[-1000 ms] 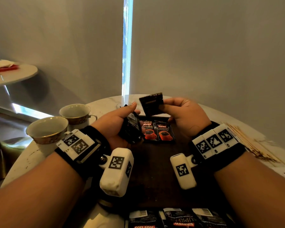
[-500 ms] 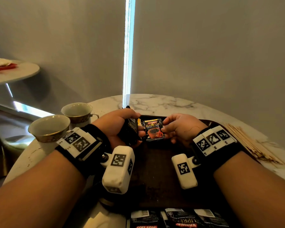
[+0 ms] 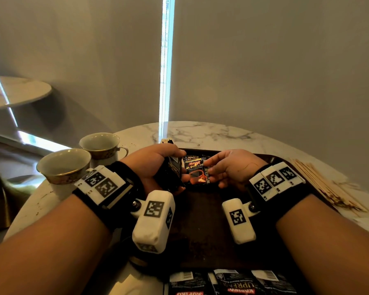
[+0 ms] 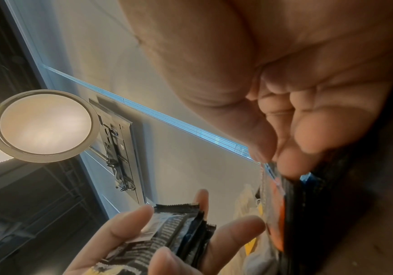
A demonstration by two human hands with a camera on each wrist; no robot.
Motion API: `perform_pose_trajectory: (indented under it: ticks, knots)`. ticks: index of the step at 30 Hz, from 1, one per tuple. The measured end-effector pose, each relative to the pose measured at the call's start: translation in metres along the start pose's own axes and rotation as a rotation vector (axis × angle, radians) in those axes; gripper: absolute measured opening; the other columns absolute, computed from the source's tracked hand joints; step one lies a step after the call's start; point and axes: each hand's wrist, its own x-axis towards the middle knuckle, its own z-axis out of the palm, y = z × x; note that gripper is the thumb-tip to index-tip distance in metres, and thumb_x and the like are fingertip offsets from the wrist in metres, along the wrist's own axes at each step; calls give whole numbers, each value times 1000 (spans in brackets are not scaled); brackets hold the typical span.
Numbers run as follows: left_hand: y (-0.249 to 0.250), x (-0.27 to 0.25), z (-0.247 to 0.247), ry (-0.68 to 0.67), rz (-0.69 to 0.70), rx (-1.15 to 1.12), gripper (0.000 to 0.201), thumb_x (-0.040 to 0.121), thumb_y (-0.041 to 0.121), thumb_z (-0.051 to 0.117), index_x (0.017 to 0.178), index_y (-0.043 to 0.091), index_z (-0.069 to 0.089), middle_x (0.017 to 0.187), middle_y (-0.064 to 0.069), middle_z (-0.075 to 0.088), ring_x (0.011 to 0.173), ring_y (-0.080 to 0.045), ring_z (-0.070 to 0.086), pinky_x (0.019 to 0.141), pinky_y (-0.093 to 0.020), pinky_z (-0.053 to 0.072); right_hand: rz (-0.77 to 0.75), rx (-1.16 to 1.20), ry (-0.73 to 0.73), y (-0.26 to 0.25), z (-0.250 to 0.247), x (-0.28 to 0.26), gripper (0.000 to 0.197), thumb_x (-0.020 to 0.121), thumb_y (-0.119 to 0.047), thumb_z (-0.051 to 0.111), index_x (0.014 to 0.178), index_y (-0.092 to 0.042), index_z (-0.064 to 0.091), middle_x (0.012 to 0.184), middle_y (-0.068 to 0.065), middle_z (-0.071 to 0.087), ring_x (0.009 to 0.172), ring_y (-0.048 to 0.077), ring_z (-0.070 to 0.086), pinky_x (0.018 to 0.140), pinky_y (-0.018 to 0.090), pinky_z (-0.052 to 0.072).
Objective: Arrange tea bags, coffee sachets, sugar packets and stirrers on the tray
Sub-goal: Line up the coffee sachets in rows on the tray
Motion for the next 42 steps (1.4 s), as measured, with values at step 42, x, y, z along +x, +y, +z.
perform_pose_trajectory:
  ticks: [42]
  knots:
    - [2, -3, 3, -15, 111, -164, 34, 93, 50, 60, 113, 23, 59, 90, -9, 62, 66, -18, 61, 60, -36, 55, -164, 131, -13, -8, -4, -4, 8, 91, -5, 67, 98, -8, 70, 90, 12, 69, 63, 18, 59, 51, 29, 45]
